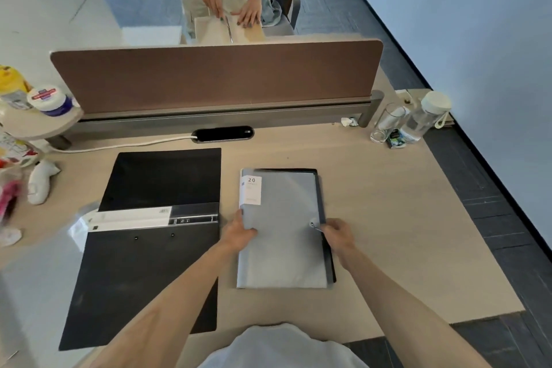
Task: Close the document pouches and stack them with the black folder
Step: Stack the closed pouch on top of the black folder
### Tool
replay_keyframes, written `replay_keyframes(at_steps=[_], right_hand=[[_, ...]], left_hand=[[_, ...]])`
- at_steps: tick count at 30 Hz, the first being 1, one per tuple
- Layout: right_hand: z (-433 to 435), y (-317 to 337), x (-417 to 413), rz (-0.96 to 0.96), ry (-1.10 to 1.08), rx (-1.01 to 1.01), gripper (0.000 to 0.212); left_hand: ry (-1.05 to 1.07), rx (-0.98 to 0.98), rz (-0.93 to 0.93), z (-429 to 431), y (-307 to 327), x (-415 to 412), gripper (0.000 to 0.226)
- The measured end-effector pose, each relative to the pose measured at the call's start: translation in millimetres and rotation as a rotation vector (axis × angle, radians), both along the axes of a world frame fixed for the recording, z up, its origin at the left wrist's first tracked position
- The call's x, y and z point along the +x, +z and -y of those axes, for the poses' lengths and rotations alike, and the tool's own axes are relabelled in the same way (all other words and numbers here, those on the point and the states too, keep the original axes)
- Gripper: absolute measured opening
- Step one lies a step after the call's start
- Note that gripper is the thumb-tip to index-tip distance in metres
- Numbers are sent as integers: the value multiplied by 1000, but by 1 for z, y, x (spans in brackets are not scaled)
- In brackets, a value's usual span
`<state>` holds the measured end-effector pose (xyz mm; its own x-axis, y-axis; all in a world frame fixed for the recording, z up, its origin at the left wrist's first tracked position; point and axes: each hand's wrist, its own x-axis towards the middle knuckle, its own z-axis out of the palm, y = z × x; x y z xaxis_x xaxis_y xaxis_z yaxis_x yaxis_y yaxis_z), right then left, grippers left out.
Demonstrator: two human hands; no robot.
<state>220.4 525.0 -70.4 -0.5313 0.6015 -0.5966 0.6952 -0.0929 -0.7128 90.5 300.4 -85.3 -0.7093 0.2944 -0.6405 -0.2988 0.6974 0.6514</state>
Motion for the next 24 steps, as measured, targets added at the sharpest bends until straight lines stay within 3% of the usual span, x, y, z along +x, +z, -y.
replay_keyframes(at_steps=[3, 5, 11, 14, 17, 19, 24], right_hand=[[-16, -7, 8, 38, 75, 72, 40], [-28, -3, 12, 53, 84, 105, 33], [-80, 6, 37, 92, 111, 199, 28], [-109, 7, 47, 88, 124, 221, 42], [-136, 4, 52, 88, 138, 228, 43], [-151, 1, 53, 118, 203, 264, 40], [-169, -3, 48, 188, 406, 378, 60]], left_hand=[[-85, -19, -38, -14, 43, 17, 59], [-110, -11, 2, -28, 46, 24, 50], [-149, 6, 38, -82, 42, 49, 62], [-135, 33, 42, -114, 45, 63, 61], [-96, 46, 30, -140, 39, 73, 65], [-75, 54, 11, -152, 37, 79, 68], [-43, 73, -37, -164, 28, 89, 75]])
